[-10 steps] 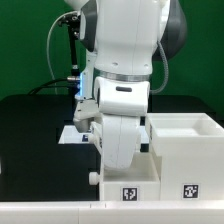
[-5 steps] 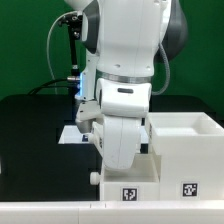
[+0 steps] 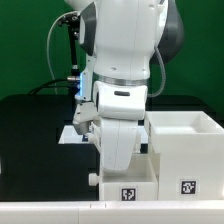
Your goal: Assemble drawer
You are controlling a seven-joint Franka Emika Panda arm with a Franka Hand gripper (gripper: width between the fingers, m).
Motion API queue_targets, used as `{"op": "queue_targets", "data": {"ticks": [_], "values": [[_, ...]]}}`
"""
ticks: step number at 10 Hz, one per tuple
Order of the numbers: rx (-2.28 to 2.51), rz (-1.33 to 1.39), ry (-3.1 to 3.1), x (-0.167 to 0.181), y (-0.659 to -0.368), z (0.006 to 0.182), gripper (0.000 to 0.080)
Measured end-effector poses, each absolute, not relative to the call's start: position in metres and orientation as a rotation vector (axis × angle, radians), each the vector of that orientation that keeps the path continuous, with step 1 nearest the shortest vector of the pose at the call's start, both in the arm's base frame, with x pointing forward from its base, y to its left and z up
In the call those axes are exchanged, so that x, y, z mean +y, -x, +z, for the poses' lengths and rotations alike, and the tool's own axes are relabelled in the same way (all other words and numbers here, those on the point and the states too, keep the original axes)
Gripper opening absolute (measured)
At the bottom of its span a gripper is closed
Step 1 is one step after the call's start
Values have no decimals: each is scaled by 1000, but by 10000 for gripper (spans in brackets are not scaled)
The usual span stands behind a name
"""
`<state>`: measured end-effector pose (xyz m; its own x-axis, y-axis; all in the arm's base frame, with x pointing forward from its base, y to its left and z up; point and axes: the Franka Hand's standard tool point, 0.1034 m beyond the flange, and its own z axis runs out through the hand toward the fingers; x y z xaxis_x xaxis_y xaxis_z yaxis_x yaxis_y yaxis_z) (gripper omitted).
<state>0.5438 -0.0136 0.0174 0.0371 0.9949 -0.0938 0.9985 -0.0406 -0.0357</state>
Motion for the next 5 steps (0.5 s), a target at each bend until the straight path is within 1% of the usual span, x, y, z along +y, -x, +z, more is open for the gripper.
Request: {"op": "queue_targets", "data": {"ticks": [2, 5], "values": [[2167, -100, -2193, -14, -548, 21, 39], [2177, -87, -2179, -16, -546, 21, 39]]}}
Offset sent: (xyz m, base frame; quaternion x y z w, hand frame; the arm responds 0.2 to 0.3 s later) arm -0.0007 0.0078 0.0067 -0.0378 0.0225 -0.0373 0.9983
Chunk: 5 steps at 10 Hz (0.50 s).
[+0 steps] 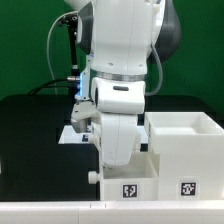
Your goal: Assemble drawer
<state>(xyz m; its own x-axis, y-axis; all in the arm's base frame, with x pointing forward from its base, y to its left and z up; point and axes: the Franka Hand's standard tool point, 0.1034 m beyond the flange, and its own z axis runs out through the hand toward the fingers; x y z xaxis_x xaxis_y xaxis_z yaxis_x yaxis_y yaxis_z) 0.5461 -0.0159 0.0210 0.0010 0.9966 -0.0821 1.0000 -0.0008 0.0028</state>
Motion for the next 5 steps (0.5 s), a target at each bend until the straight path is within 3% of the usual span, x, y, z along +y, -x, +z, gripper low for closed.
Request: {"op": "queue_targets", "data": {"ticks": [5], "values": [[2149, -91, -2207, -14, -547, 21, 39]]}}
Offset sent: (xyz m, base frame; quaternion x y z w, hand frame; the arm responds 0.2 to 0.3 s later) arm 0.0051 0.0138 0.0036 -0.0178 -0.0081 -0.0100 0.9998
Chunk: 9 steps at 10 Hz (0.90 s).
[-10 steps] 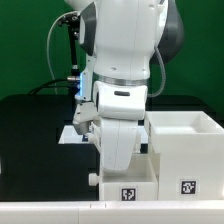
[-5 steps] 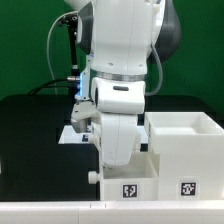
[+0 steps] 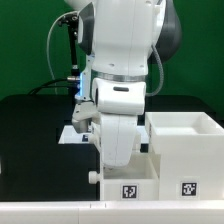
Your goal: Assemble drawer
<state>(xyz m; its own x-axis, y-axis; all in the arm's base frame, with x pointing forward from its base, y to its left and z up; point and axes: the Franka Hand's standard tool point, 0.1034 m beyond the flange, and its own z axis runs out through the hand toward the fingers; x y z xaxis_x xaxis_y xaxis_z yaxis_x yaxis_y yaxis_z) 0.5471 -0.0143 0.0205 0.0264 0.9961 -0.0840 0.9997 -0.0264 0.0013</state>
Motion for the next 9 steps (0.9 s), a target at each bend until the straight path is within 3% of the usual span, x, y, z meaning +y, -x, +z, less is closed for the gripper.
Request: {"op": "queue_targets", "data": {"ticks": [9], "values": [[2171, -85, -2198, 8, -549, 17, 39]]}}
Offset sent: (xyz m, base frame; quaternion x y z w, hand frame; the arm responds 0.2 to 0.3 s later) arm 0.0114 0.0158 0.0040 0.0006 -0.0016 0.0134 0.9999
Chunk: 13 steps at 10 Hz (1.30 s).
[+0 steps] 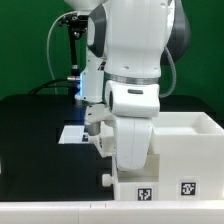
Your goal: Assemble drawer
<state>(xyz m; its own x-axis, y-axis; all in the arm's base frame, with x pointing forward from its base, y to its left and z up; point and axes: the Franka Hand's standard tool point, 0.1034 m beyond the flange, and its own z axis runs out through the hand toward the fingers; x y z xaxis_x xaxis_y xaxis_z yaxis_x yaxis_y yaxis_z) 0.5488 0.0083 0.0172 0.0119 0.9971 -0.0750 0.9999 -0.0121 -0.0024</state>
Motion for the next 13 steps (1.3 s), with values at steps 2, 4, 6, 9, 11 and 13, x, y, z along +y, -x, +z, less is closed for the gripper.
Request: {"op": "queue_targets", "data": {"ticks": [2, 4, 6, 9, 11, 13], "values": [[2169, -85, -2200, 8, -549, 17, 39], [2168, -88, -2202, 7, -549, 18, 221], [2162, -119, -2206, 2, -553, 40, 368], [2155, -158, -2211, -20, -561, 68, 628], [2167, -189, -2240, -53, -563, 48, 643], [2227, -120, -2278, -74, -567, 24, 649]]}}
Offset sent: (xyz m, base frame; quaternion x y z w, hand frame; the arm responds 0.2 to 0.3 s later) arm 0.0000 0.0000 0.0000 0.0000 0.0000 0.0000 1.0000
